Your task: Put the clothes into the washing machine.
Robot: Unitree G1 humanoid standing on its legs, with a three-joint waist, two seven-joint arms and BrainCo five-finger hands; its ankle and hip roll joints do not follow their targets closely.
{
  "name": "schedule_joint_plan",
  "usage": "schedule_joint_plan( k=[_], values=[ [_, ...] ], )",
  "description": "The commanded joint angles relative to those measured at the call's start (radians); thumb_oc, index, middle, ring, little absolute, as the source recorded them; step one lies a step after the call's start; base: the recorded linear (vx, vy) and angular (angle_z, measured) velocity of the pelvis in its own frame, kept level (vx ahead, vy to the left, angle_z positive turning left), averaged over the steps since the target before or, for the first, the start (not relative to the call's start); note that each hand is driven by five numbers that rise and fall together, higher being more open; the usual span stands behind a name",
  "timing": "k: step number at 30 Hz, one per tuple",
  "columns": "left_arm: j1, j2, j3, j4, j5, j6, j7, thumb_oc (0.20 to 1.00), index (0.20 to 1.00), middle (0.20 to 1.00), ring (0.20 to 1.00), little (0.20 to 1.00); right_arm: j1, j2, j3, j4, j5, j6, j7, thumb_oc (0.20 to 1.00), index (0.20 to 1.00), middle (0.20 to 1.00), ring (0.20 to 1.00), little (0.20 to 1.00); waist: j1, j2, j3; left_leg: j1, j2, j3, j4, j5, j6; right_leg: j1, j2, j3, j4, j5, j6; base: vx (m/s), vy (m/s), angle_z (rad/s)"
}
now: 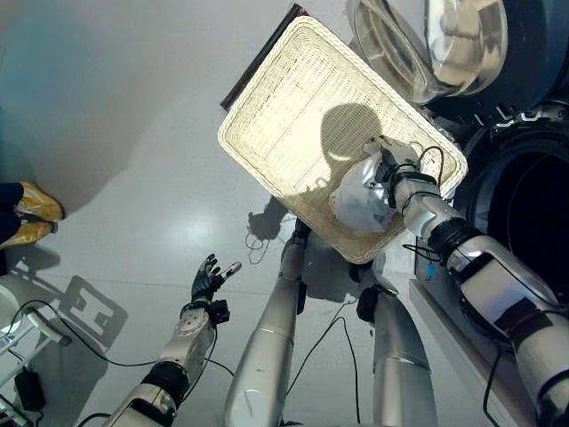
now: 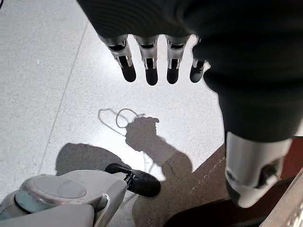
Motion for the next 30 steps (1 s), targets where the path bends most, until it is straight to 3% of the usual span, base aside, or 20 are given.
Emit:
schedule_joint_plan(
  k=[1, 8, 11, 12, 20, 25, 30],
  values=[
    [-0.047, 0.028, -0.024, -0.026, 0.078, 0.017, 0.009, 1.0, 1.0, 1.0, 1.0, 1.0, 0.031, -0.034, 0.066, 0.142, -0.147, 0.155, 0.35, 1.0, 1.0, 1.0, 1.0, 1.0, 0.054, 0.048, -0.019, -0.021, -0.062, 0.085, 0.04, -0.073, 0.046, -0.01, 0.03, -0.027, -0.104, 0.103, 0.061, 0.03, -0.133, 0.17],
    [-0.054, 0.039, -0.045, -0.079, 0.107, 0.041, 0.004, 1.0, 1.0, 1.0, 1.0, 1.0, 0.024, -0.016, 0.045, 0.256, -0.246, 0.217, 0.552, 1.0, 1.0, 1.0, 1.0, 1.0, 0.081, 0.068, -0.019, -0.044, -0.074, 0.054, 0.037, -0.062, 0.048, -0.029, 0.017, -0.043, -0.111, 0.115, 0.062, 0.02, -0.075, 0.25],
    [-0.049, 0.033, -0.054, -0.09, 0.117, 0.046, 0.007, 1.0, 1.0, 1.0, 1.0, 1.0, 0.033, -0.016, 0.036, 0.288, -0.29, 0.2, 0.616, 1.0, 1.0, 1.0, 1.0, 1.0, 0.085, 0.076, -0.019, -0.05, -0.077, 0.049, 0.036, -0.058, 0.048, -0.036, 0.014, -0.045, -0.11, 0.119, 0.062, 0.01, -0.034, 0.26],
    [-0.049, 0.028, -0.06, -0.091, 0.12, 0.046, 0.009, 1.0, 1.0, 1.0, 1.0, 1.0, 0.041, -0.018, 0.031, 0.303, -0.29, 0.195, 0.643, 0.2, 0.2, 0.2, 0.2, 0.2, 0.085, 0.08, -0.019, -0.055, -0.079, 0.047, 0.038, -0.057, 0.048, -0.042, 0.012, -0.044, -0.109, 0.121, 0.063, 0.02, -0.036, 0.13],
    [-0.055, 0.017, -0.064, -0.097, 0.123, 0.068, 0.013, 1.0, 1.0, 1.0, 1.0, 1.0, 0.078, -0.029, -0.006, 0.304, -0.24, 0.095, 0.686, 0.2, 0.2, 0.2, 0.2, 0.2, 0.068, 0.084, -0.019, -0.051, -0.08, 0.049, 0.044, -0.059, 0.048, -0.048, 0.017, -0.027, -0.114, 0.127, 0.061, 0.0, -0.006, 0.03],
    [-0.059, 0.03, -0.05, -0.097, 0.121, 0.093, 0.02, 1.0, 1.0, 1.0, 1.0, 1.0, 0.096, -0.05, -0.024, 0.249, -0.069, -0.011, 0.624, 0.2, 0.2, 0.2, 0.2, 0.2, 0.043, 0.054, -0.019, -0.032, -0.07, 0.065, 0.046, -0.062, 0.043, -0.029, 0.028, -0.02, -0.144, 0.147, 0.062, 0.0, -0.005, -0.02],
    [-0.055, 0.056, -0.022, -0.11, 0.125, 0.11, 0.019, 1.0, 1.0, 1.0, 1.0, 1.0, 0.087, -0.085, -0.031, 0.149, 0.089, -0.054, 0.593, 0.2, 0.2, 0.2, 0.2, 0.2, 0.026, 0.018, -0.019, -0.016, -0.057, 0.081, 0.038, -0.062, 0.039, -0.011, 0.036, -0.018, -0.166, 0.162, 0.066, -0.01, -0.025, -0.11]
  ],
)
